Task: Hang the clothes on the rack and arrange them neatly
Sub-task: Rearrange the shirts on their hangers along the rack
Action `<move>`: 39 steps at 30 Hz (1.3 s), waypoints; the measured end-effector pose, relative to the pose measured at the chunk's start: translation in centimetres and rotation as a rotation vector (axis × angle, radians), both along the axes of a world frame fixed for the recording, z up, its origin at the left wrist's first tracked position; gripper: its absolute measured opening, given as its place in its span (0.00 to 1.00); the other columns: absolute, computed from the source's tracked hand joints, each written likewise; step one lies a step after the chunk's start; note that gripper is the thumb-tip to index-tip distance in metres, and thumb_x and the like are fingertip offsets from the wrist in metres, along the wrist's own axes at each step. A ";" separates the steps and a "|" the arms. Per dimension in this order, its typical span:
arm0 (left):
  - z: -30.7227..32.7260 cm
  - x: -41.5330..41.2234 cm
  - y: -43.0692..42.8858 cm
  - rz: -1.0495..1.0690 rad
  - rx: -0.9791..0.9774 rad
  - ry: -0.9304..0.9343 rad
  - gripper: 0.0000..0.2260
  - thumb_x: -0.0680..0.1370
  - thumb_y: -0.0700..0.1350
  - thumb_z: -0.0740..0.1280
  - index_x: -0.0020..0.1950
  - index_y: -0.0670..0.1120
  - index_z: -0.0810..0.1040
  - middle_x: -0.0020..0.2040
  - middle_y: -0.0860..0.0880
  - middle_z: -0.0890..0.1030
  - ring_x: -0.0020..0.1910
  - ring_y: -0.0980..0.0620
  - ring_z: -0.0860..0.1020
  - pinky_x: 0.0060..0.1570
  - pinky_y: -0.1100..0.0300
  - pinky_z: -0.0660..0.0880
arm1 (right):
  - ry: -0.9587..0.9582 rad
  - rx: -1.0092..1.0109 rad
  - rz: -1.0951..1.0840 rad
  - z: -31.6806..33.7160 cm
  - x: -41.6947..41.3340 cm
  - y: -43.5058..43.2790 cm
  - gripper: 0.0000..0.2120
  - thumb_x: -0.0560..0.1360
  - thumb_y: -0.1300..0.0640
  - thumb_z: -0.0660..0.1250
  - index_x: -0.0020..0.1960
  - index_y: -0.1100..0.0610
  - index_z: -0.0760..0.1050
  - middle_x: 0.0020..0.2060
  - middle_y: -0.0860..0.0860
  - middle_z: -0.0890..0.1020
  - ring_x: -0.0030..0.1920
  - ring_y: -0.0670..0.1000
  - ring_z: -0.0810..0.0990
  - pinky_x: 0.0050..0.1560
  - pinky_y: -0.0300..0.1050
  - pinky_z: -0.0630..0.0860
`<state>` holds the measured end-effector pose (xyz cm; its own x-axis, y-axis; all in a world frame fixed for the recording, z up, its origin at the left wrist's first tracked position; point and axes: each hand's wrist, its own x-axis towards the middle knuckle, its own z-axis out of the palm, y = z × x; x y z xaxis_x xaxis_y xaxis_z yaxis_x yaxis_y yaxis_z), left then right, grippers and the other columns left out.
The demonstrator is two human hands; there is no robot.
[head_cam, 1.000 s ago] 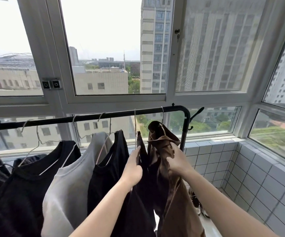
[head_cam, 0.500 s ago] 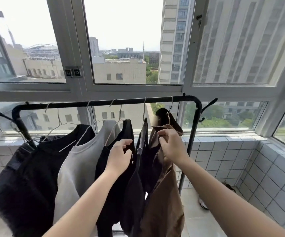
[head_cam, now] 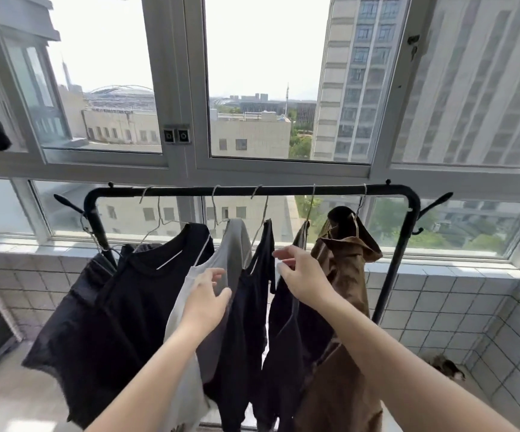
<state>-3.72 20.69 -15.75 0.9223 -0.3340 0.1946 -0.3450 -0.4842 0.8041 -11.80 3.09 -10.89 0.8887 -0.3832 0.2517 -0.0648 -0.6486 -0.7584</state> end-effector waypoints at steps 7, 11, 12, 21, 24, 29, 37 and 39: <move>-1.2 3.1 -1.2 -0.285 0.188 0.150 0.27 0.77 0.48 0.66 0.74 0.44 0.61 0.68 0.46 0.72 0.65 0.50 0.73 0.60 0.62 0.69 | 0.079 0.002 -0.124 -1.1 3.7 2.1 0.14 0.77 0.59 0.61 0.62 0.57 0.75 0.57 0.51 0.80 0.54 0.48 0.77 0.54 0.37 0.70; -1.9 4.2 -1.2 -0.364 0.172 0.134 0.16 0.78 0.42 0.60 0.66 0.46 0.69 0.48 0.50 0.81 0.44 0.52 0.79 0.46 0.59 0.76 | 0.119 0.019 -0.214 -1.9 5.0 1.7 0.14 0.77 0.60 0.61 0.62 0.57 0.74 0.56 0.51 0.79 0.51 0.47 0.76 0.52 0.37 0.69; -2.0 4.4 -1.1 -0.368 0.142 0.143 0.13 0.79 0.43 0.58 0.64 0.46 0.70 0.44 0.52 0.80 0.40 0.54 0.78 0.43 0.60 0.74 | 0.127 0.034 -0.238 -2.1 5.3 1.5 0.14 0.77 0.60 0.61 0.62 0.57 0.74 0.56 0.52 0.79 0.51 0.47 0.76 0.51 0.37 0.68; -2.5 4.6 0.1 -0.186 -0.143 0.102 0.13 0.82 0.42 0.56 0.55 0.35 0.75 0.25 0.54 0.67 0.16 0.60 0.66 0.20 0.70 0.62 | 0.088 0.058 -0.283 -0.8 9.3 1.1 0.22 0.80 0.60 0.57 0.73 0.57 0.63 0.68 0.53 0.72 0.54 0.48 0.73 0.56 0.40 0.68; -1.5 4.5 0.3 -0.152 -0.147 0.018 0.10 0.82 0.40 0.57 0.45 0.41 0.75 0.26 0.52 0.68 0.19 0.58 0.65 0.20 0.66 0.63 | 0.082 0.047 -0.251 0.1 11.1 0.6 0.24 0.79 0.61 0.57 0.75 0.57 0.59 0.72 0.53 0.67 0.64 0.51 0.72 0.66 0.44 0.66; 1.0 5.3 1.1 -0.094 -0.031 -0.201 0.12 0.82 0.47 0.56 0.60 0.53 0.75 0.34 0.52 0.79 0.33 0.57 0.76 0.28 0.72 0.66 | 0.091 0.102 -0.241 1.2 13.2 -1.1 0.21 0.80 0.60 0.56 0.72 0.60 0.62 0.65 0.55 0.74 0.64 0.58 0.73 0.64 0.51 0.68; 1.9 7.9 -1.0 -0.009 -0.125 -0.064 0.09 0.82 0.42 0.58 0.45 0.50 0.74 0.32 0.52 0.72 0.28 0.61 0.65 0.35 0.82 0.65 | 0.092 0.116 -0.120 0.7 15.7 -4.8 0.18 0.79 0.66 0.57 0.69 0.62 0.67 0.65 0.58 0.74 0.67 0.55 0.72 0.68 0.47 0.68; 1.5 8.2 -1.0 -0.021 -0.120 -0.063 0.09 0.82 0.42 0.57 0.44 0.52 0.71 0.32 0.50 0.73 0.27 0.60 0.65 0.35 0.81 0.65 | 0.152 0.095 -0.099 -0.4 16.1 -5.4 0.21 0.79 0.66 0.56 0.71 0.60 0.64 0.69 0.57 0.71 0.69 0.56 0.70 0.69 0.46 0.64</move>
<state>4.45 19.66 -14.24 0.9000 -0.3242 0.2914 -0.4056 -0.3781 0.8322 4.26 -2.31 -11.24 0.8704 -0.4865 0.0758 -0.2434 -0.5590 -0.7927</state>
